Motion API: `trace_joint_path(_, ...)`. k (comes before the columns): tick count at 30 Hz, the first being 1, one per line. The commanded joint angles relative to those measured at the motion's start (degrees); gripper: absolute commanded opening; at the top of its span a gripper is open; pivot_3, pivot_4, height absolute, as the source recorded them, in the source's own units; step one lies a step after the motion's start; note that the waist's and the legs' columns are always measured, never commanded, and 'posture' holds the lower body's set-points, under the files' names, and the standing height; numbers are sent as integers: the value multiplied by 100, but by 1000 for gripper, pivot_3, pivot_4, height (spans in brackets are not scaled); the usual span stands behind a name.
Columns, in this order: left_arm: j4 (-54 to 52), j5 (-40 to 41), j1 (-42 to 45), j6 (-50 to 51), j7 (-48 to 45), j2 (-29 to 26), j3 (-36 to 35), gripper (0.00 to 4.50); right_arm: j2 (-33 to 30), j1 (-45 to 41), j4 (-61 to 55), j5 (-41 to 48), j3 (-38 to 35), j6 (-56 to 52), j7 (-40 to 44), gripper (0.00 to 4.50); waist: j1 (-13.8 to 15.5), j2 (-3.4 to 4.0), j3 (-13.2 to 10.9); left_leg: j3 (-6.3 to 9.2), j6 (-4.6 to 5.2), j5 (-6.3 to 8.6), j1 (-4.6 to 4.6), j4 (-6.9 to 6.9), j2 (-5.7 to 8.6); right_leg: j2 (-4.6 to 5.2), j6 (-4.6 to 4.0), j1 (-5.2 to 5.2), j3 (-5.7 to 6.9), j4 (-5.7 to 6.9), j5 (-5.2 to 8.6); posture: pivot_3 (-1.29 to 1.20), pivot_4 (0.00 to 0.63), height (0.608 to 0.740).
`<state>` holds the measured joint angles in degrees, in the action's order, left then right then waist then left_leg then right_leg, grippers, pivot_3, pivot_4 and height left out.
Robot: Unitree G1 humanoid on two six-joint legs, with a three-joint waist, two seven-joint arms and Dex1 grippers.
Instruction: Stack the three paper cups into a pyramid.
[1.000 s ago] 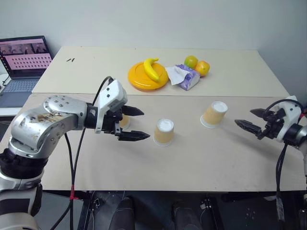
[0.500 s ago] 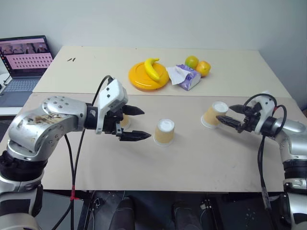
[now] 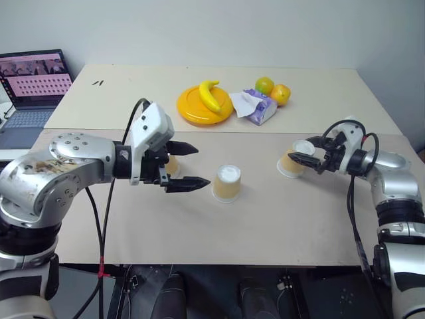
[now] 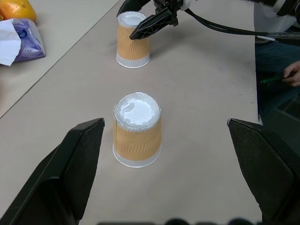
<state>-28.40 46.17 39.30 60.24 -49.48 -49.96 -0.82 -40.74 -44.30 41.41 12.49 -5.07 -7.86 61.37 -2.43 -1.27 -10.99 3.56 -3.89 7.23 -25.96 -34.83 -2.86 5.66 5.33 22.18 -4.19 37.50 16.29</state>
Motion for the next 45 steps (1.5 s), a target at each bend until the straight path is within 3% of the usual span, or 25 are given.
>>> trace_joint_path(1,-171,94,1,11,48,-88,-201,4500,-40,-128,20,-13,-52,195,67,3409,0,0,0,0,0,0,0,0,0,0,0,0,0,0,0,0,150,732)
trace_joint_path(3,-196,82,-43,23,32,-180,-203,4500,-75,-116,-128,-18,-36,142,97,2738,-5,0,0,0,-1,0,1,-1,0,0,0,0,0,2,0,0,150,732)
trace_joint_path(10,-359,88,-489,-46,-85,-680,-366,4500,-101,-123,-1252,159,126,-575,423,2738,-40,3,-2,-1,-1,-1,4,5,-1,-1,-1,5,-3,7,0,0,150,732)
trace_joint_path(17,-467,164,-569,-52,93,-607,-388,4500,137,19,-3208,713,580,-1965,724,2738,-9,4,-2,1,-2,-1,4,2,-4,-3,-2,4,-2,11,2,0,150,732)
trace_joint_path(45,-328,207,-212,-130,182,-575,-212,4500,205,1010,-3976,662,885,-2059,402,2738,19,2,-2,1,-2,-1,4,-1,-3,-3,-3,5,-1,14,2,0,150,732)
